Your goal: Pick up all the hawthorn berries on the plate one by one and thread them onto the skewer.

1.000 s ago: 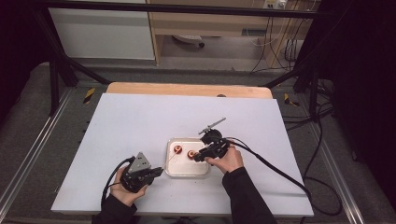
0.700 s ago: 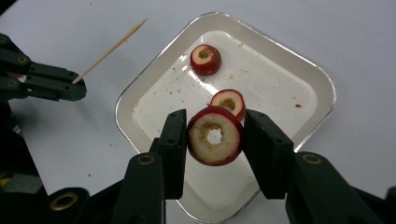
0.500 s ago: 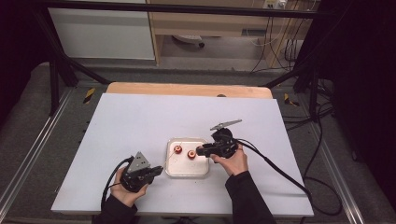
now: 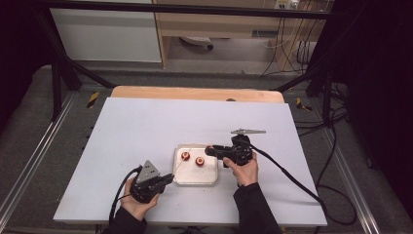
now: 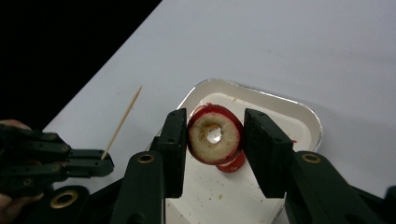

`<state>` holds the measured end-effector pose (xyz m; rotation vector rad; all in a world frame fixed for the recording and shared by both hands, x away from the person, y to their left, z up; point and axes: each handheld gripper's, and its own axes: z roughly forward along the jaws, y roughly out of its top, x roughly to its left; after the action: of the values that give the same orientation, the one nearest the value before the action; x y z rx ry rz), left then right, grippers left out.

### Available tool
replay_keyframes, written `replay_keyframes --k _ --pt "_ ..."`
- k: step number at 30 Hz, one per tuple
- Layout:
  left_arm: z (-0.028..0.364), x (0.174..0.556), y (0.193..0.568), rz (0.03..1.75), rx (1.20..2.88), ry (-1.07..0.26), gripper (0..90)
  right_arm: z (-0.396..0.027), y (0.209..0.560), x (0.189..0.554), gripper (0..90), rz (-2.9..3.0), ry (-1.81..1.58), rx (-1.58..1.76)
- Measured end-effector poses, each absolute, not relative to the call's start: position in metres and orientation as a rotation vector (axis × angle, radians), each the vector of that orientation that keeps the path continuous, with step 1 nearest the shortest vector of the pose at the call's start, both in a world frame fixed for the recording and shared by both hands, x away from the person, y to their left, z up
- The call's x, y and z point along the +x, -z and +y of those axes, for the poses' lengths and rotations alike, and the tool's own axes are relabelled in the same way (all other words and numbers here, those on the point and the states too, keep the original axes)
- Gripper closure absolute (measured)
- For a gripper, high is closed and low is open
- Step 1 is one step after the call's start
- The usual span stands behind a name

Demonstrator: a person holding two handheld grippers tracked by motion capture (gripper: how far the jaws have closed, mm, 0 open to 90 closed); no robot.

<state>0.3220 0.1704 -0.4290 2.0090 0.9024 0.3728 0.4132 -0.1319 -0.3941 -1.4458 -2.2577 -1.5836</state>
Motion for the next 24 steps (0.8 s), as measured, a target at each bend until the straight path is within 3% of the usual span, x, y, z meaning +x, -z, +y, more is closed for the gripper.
replay_keyframes --k 24 --pt "0.131 0.320 0.432 0.967 1.890 -0.299 88.2 -0.133 0.389 0.415 61.2 -1.970 1.875 -1.513"
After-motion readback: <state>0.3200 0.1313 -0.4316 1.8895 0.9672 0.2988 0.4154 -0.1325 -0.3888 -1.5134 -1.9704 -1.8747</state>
